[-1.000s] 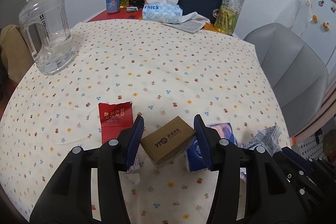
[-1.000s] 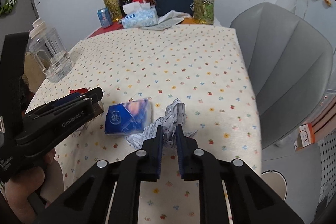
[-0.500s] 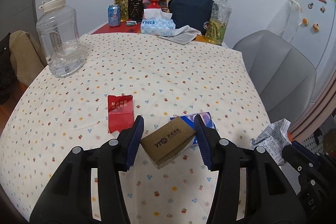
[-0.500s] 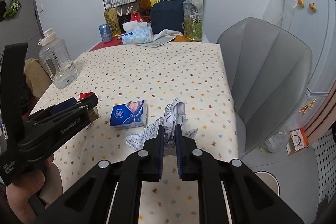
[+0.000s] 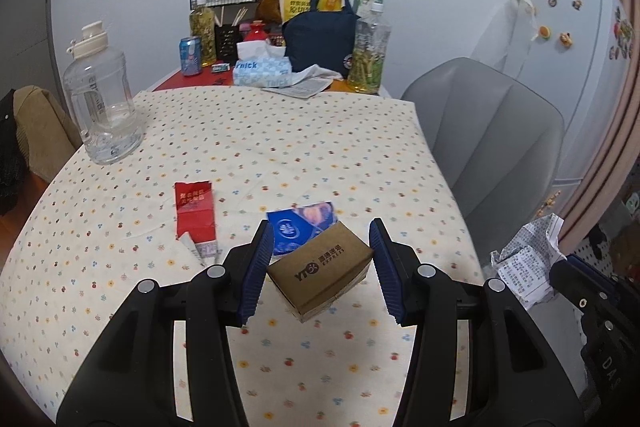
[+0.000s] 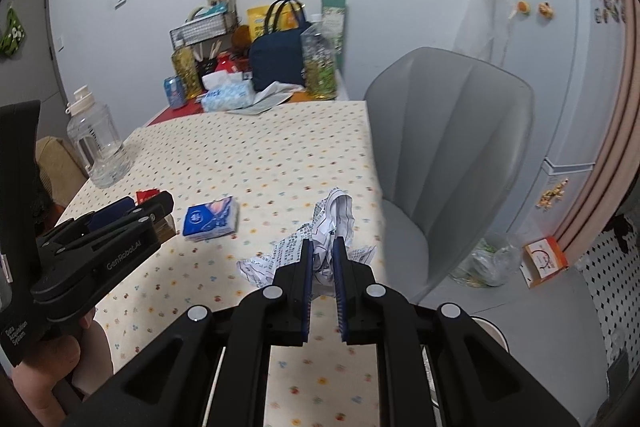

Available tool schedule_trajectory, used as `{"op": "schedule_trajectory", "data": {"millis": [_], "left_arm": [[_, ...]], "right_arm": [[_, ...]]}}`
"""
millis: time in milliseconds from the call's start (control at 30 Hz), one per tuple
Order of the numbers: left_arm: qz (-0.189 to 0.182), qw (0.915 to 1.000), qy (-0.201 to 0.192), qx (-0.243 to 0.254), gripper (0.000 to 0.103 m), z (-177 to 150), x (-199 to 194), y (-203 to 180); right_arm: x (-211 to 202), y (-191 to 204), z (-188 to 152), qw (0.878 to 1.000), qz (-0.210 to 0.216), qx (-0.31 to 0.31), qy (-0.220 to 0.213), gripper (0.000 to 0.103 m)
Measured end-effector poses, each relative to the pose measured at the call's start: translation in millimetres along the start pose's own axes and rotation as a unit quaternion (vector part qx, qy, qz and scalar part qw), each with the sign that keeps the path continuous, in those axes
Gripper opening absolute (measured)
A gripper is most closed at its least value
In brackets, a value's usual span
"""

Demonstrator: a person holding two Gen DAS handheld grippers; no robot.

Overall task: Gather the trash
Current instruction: 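Carry the brown box and crumpled paper in both tools over the trash bin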

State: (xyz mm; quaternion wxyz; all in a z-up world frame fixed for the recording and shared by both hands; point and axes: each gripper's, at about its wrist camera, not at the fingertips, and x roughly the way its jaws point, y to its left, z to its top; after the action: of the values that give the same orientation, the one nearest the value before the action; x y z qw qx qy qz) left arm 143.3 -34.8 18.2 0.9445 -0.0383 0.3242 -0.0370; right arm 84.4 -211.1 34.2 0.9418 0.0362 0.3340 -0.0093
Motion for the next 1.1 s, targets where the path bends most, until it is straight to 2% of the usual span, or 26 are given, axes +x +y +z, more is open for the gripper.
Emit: {"op": "schedule_trajectory", "data": {"millis": [433, 1100], "left_arm": [[-0.027, 0.9989, -0.011, 0.038, 0.05, -5.9, -18.3, -56.2], [-0.083, 0.9905, 0.002, 0.109, 0.05, -16.6, -9.6, -157.6]], "right_arm": [[-25.9, -44.8, -5.7, 0.999, -0.027, 0.031, -0.017, 0.011], [-34.3, -131.8, -26.1, 0.992, -0.079, 0.094, -0.014, 0.011]]}}
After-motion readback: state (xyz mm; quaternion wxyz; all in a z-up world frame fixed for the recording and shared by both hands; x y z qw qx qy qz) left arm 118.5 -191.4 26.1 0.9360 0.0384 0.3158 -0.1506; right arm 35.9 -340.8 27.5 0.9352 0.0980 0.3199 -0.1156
